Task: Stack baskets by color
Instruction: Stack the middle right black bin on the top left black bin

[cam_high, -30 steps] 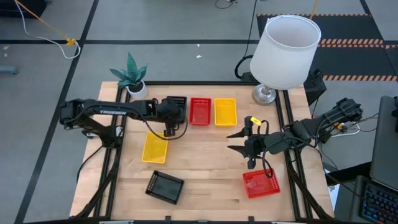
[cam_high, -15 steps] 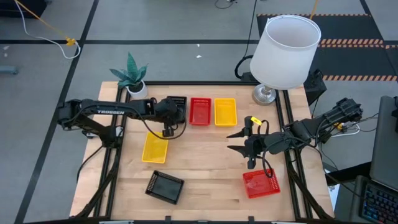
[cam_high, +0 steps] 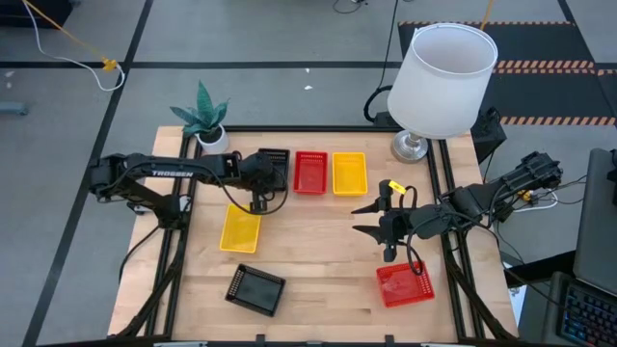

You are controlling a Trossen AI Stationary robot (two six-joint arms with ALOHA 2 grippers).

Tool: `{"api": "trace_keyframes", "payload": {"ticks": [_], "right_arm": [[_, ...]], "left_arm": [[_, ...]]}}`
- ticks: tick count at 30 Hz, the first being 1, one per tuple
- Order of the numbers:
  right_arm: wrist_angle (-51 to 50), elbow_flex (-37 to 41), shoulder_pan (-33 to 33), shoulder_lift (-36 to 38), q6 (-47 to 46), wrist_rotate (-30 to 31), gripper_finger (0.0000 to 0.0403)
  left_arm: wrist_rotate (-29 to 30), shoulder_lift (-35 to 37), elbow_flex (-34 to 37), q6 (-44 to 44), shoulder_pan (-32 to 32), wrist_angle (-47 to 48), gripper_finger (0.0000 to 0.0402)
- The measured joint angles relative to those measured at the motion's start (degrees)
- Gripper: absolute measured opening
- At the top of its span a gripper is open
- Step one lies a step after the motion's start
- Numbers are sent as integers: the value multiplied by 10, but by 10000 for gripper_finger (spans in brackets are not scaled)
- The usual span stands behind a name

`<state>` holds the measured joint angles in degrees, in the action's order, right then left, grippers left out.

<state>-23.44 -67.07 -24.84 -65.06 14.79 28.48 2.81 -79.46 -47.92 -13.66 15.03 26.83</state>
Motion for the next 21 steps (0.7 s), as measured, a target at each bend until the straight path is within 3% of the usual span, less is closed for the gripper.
{"api": "trace_keyframes", "payload": {"ticks": [4,12,21], "right_arm": [[0,0,0,0,0,0,155],[0,0,0,0,0,0,155],[0,0,0,0,-1,0,155]], "left_arm": [[-5,0,0,3,0,0,3],[-14,0,0,14,4,-1,30],[-26,-19,0,20,11,-12,33]]}}
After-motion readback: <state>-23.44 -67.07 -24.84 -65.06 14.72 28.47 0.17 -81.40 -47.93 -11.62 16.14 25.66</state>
